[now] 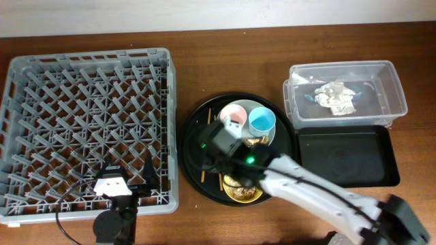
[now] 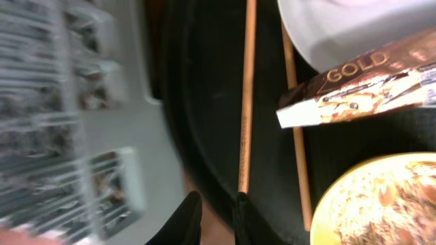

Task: Sort waste into correct bins and load items into the dishwasher rack
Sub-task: 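Reach right gripper to the gold wrapper on the plate and grasp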

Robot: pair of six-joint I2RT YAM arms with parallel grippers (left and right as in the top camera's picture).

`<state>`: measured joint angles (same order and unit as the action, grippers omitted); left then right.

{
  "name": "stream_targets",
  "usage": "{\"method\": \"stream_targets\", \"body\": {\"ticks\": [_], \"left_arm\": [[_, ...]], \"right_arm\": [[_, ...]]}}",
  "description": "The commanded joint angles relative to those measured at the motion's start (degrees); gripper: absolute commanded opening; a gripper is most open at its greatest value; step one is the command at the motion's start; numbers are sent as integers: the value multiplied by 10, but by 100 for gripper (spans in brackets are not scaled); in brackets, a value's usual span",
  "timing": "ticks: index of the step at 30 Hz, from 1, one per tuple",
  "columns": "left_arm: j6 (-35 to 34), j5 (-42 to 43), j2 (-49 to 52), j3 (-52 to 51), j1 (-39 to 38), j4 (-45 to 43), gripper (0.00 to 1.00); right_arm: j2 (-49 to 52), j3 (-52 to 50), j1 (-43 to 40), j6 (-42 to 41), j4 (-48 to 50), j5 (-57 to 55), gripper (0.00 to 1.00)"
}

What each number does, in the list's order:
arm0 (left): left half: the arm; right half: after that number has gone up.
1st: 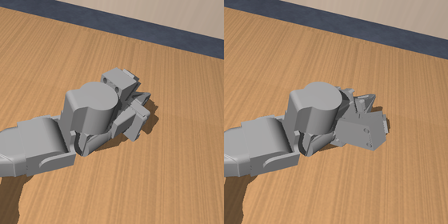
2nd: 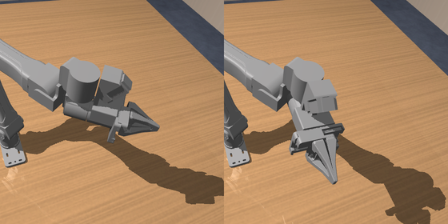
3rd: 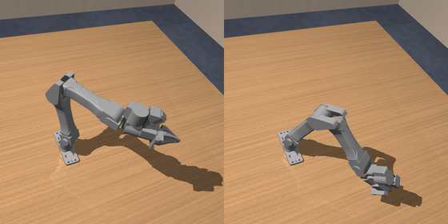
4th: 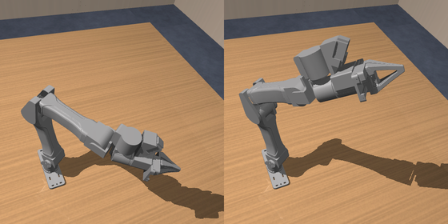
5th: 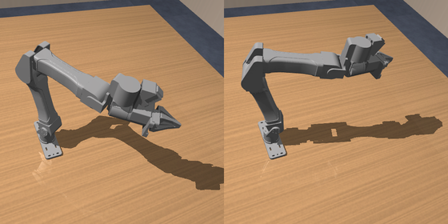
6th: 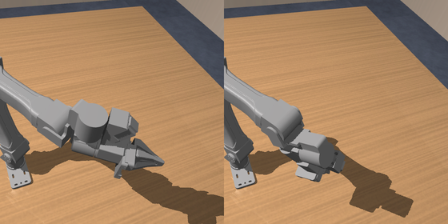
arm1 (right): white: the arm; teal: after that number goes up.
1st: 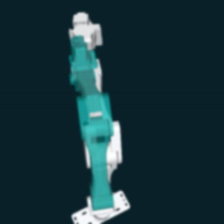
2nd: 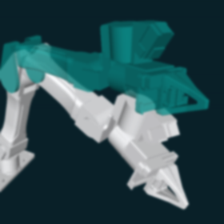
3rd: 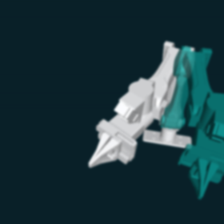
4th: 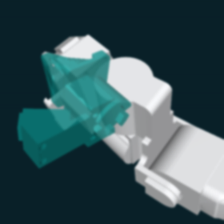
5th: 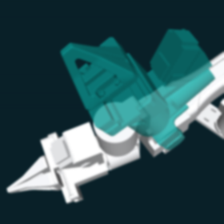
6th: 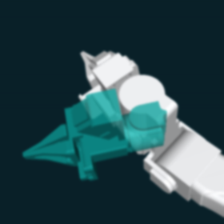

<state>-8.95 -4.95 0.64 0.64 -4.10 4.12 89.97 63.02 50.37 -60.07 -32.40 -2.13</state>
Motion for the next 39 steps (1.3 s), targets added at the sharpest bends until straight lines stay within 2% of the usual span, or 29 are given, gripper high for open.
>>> {"method": "stream_targets", "body": {"ticks": [1,5,9,15,17,19,21,26,28,30,34,39], "left_arm": [[9,0,-3,-1,2,3,99],[9,0,-3,-1,2,3,99],[9,0,-2,-1,2,3,99],[9,0,-3,-1,2,3,99],[9,0,-3,-1,2,3,99],[9,0,-3,-1,2,3,99],[9,0,-3,-1,2,3,99],[9,0,-3,-1,2,3,99],[9,0,-3,-1,2,3,99],[9,0,-3,-1,2,3,99],[9,0,-3,-1,2,3,99],[9,0,-3,-1,2,3,100]], "right_arm": [[59,-10,39,-19,24,-136,18],[124,-10,42,-19,29,-167,19],[129,-10,31,-19,7,-210,30],[118,-10,-10,-19,-76,-210,30],[109,-8,-27,-19,-84,-195,30],[103,3,-40,-20,-74,-132,32],[102,14,-52,-25,-68,-77,38],[102,18,-93,-101,-59,62,38],[102,21,-104,-105,-52,113,39],[97,22,-107,-77,-54,107,39],[76,38,-107,-80,-52,83,46],[99,39,-94,-196,-45,44,47]]}}
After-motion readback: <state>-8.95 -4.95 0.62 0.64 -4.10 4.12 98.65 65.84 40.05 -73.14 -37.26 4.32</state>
